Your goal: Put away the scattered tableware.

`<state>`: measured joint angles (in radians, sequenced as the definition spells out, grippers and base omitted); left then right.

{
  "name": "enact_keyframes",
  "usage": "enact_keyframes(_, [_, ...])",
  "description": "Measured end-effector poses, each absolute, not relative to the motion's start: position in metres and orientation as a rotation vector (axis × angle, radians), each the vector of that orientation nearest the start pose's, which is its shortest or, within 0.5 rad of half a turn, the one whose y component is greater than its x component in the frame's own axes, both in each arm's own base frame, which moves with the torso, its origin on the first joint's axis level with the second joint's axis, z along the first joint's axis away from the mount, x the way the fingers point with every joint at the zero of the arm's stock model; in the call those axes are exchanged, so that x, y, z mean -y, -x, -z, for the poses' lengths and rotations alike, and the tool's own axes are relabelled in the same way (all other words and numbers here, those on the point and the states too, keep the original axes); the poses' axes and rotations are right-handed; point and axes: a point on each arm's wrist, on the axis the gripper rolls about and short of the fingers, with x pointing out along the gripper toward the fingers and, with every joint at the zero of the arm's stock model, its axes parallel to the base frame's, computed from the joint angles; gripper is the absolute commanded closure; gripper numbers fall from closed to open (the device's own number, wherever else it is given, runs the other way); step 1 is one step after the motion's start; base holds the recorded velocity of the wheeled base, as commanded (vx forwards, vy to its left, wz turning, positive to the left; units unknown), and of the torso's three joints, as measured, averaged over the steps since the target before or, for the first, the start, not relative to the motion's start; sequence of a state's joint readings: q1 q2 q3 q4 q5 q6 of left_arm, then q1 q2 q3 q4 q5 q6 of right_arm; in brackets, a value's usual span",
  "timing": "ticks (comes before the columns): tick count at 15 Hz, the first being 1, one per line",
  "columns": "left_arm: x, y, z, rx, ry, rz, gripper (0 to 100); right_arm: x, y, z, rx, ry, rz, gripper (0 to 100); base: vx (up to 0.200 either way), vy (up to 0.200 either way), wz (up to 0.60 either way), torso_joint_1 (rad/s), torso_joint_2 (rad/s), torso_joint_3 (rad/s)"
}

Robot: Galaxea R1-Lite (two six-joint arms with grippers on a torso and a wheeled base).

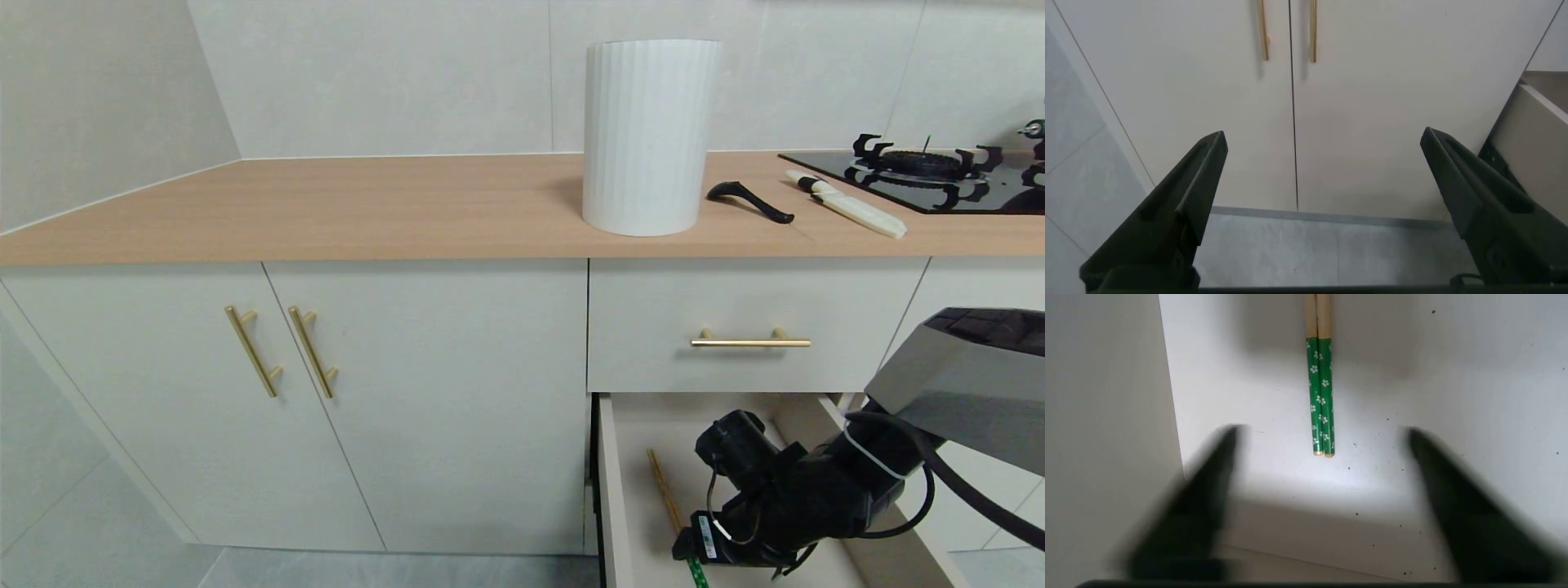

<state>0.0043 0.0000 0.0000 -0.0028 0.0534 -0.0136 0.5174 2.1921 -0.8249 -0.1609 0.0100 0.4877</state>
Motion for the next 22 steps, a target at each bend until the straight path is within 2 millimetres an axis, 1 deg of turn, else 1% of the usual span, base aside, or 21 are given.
enact_keyframes(5, [-0.001, 0.023, -0.076, 0.003, 0.013, -0.057, 0, -0.158, -0.278, 0.004, -1.24, -0.117, -0.161, 0, 0.0, 0.0, 0.0, 0.0, 0.0, 0.0])
enact_keyframes(7, [-0.001, 0.023, -0.076, 0.004, 0.013, -0.058, 0, -0.155, -0.276, -0.011, -1.202, -0.124, -0.16, 0, 0.0, 0.0, 0.0, 0.0, 0.0, 0.0])
enact_keyframes(9, [-0.001, 0.023, -0.076, 0.004, 0.013, -0.058, 0, -0.148, -0.271, -0.036, -1.14, -0.148, -0.171, 0, 0.0, 0.0, 0.0, 0.0, 0.0, 0.0])
enact_keyframes(12, [-0.001, 0.023, -0.076, 0.003, 0.013, -0.058, 0, -0.123, -0.255, -0.088, -0.992, -0.155, -0.222, 0, 0.0, 0.0, 0.0, 0.0, 0.0, 0.0])
enact_keyframes(15, [-0.001, 0.023, -0.076, 0.003, 0.013, -0.058, 0, -0.095, -0.231, -0.137, -0.828, -0.145, -0.25, 0, 0.0, 0.0, 0.0, 0.0, 0.0, 0.0])
enact_keyframes(17, [-0.001, 0.023, -0.076, 0.003, 0.013, -0.057, 0, -0.079, -0.214, -0.165, -0.713, -0.123, -0.262, 0, 0.0, 0.0, 0.0, 0.0, 0.0, 0.0])
enact_keyframes(19, [-0.001, 0.023, -0.076, 0.003, 0.014, -0.057, 0, -0.07, -0.201, -0.183, -0.63, -0.122, -0.264, 0, 0.0, 0.0, 0.0, 0.0, 0.0, 0.0])
enact_keyframes(22, [-0.001, 0.023, -0.076, 0.003, 0.014, -0.058, 0, -0.064, -0.189, -0.196, -0.564, -0.133, -0.268, 0, 0.0, 0.0, 0.0, 0.0, 0.0, 0.0])
